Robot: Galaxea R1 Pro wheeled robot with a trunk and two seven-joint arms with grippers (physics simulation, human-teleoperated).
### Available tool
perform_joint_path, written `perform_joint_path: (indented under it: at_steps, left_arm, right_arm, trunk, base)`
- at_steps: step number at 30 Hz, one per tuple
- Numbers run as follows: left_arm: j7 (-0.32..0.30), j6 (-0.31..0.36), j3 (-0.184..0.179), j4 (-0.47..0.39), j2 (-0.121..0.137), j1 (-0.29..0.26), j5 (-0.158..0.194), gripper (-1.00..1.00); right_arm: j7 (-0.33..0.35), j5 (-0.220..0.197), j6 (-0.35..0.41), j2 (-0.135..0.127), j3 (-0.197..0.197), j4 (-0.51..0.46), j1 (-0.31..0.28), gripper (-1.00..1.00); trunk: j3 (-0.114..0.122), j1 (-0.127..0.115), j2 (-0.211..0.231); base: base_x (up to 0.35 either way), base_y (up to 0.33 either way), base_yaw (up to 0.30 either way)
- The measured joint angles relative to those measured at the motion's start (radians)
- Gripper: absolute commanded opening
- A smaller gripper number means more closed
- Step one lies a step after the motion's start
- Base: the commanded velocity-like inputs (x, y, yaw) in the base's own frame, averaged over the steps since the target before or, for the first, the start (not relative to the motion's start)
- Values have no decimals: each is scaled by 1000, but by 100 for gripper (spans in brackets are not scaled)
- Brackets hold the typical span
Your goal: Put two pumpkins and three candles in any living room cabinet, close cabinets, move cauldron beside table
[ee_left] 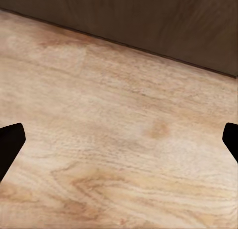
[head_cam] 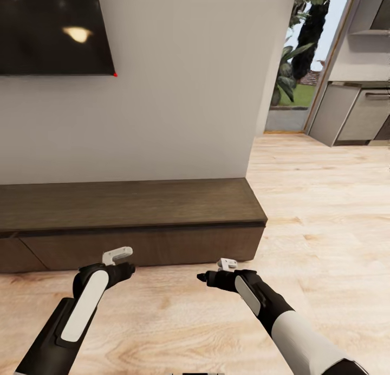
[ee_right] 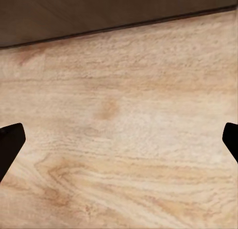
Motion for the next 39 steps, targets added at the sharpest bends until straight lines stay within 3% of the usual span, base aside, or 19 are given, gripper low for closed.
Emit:
perform_joint_path:
  at_steps: [16,39]
  left_arm:
    - [6,1,-1,0,-22,0,-2,100]
    - [3,1,-6,-5,-23,0,-1,100]
  right_arm:
    - [2,1,19,-1,1,-2,-1,100]
    - [0,8,17,5,7,-2,-1,100]
  trunk:
    - [62,-7,4]
    - [62,-7,4]
  base:
    - [-19,-9,0]
    - [-140,-76,245]
